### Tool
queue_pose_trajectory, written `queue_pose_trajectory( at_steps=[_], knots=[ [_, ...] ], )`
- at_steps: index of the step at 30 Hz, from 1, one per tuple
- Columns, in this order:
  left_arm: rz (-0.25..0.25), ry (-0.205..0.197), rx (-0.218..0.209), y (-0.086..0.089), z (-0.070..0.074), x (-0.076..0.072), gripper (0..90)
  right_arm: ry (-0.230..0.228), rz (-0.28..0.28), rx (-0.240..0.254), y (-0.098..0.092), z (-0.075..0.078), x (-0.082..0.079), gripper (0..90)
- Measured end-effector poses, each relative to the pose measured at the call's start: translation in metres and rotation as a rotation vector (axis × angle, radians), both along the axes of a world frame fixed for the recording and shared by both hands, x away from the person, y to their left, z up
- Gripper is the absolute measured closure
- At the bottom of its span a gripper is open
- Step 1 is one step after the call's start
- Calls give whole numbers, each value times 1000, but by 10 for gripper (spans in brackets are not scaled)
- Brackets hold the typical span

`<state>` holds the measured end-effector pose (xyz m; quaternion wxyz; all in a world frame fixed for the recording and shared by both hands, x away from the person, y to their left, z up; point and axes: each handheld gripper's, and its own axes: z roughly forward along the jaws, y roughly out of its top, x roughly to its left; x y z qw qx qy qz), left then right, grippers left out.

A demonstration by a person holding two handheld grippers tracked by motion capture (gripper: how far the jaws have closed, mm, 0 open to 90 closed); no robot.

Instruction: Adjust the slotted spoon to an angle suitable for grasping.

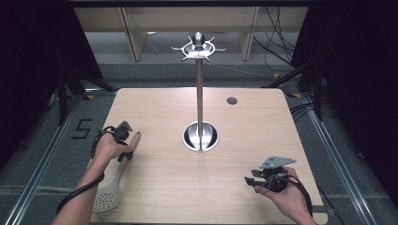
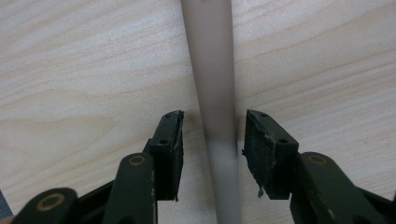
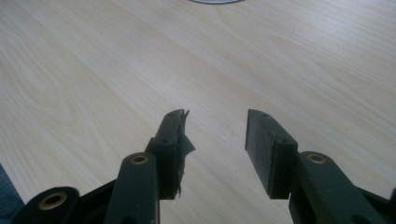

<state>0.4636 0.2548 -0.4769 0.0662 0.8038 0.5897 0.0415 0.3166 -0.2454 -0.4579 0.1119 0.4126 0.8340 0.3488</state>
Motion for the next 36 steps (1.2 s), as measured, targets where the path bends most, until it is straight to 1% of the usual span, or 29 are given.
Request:
queue_pose_trajectory(
  at_steps=[1, 3, 4, 5, 7, 8, 9, 10, 13, 16, 17, 18, 19, 21, 22, 23, 24, 25, 26, 27, 28, 29, 30, 31, 32, 33, 34, 35, 36],
  knots=[
    [36, 3, -8, -2, -1, -1, 577, 0, 1, 0, 0, 0, 0, 580],
    [35, 6, -6, -2, -1, -1, 592, 2, -1, 1, 0, 0, 0, 581],
    [6, 26, 5, -1, 0, 0, 592, 1, 0, 1, 0, 0, 0, 581],
    [-1, 17, 13, 0, -2, -1, 608, -1, -1, 1, 0, 0, 0, 580],
    [1, 21, 28, -2, -3, 0, 619, 0, 0, 3, 0, 0, 0, 579],
    [3, 17, 22, -2, -4, -1, 631, -2, -1, 4, 0, 0, 0, 579],
    [3, 20, 24, -2, -3, 0, 647, -19, 9, -4, 0, -1, 0, 579],
    [-7, 27, 33, -2, -3, 0, 656, -20, 9, -3, -1, -1, 0, 579],
    [1, 29, 25, -5, -3, 0, 713, -23, 9, -5, -1, -1, 1, 578],
    [11, 28, 20, -4, -3, -1, 730, -22, 9, -5, -1, -1, 1, 576],
    [45, 9, -17, -3, -4, -2, 736, -22, 9, -5, -1, -1, 1, 575],
    [45, 9, -17, -3, -4, -2, 738, -22, 9, -5, -1, -1, 1, 575],
    [62, -6, -37, -2, -5, -4, 738, -4, 16, -16, -2, 1, 1, 574],
    [55, -18, -55, 1, -5, -7, 742, -5, 18, -18, -3, 1, 1, 572],
    [55, -18, -55, 1, -5, -7, 743, -5, 18, -18, -3, 1, 1, 572],
    [58, -20, -68, 2, -3, -9, 743, -4, 19, -18, -3, 0, 1, 572],
    [60, -29, -76, 4, -2, -10, 743, -33, 6, 6, -1, -3, 2, 571],
    [28, -47, -76, 7, -1, -11, 744, -30, -3, 17, 0, -3, 1, 571],
    [2, -64, -84, 10, 1, -13, 744, -5, 16, -12, -3, 1, 1, 570],
    [-3, -76, -91, 11, 3, -15, 744, -5, 16, -12, -3, 1, 1, 570],
    [17, -101, -120, 12, 8, -21, 745, -4, 15, -12, -3, 1, 1, 568],
    [17, -101, -120, 12, 8, -21, 745, -4, 15, -12, -3, 1, 1, 568],
    [-11, -130, -124, 14, 10, -23, 745, -5, 15, -12, -3, 1, 2, 567],
    [-17, -165, -150, 17, 16, -30, 745, -5, 15, -12, -3, 1, 1, 567],
    [-17, -165, -150, 17, 16, -30, 746, -5, 15, -12, -3, 1, 1, 567],
    [-17, -191, -165, 19, 20, -35, 745, -6, 15, -11, -3, 1, 1, 565],
    [-21, -202, -174, 21, 23, -38, 745, -6, 15, -11, -3, 1, 1, 565],
    [-25, -245, -196, 24, 29, -46, 746, -7, 15, -10, -3, 1, 1, 565],
    [-25, -268, -209, 26, 33, -50, 746, -6, 16, -12, -3, 1, 2, 565]
  ],
)
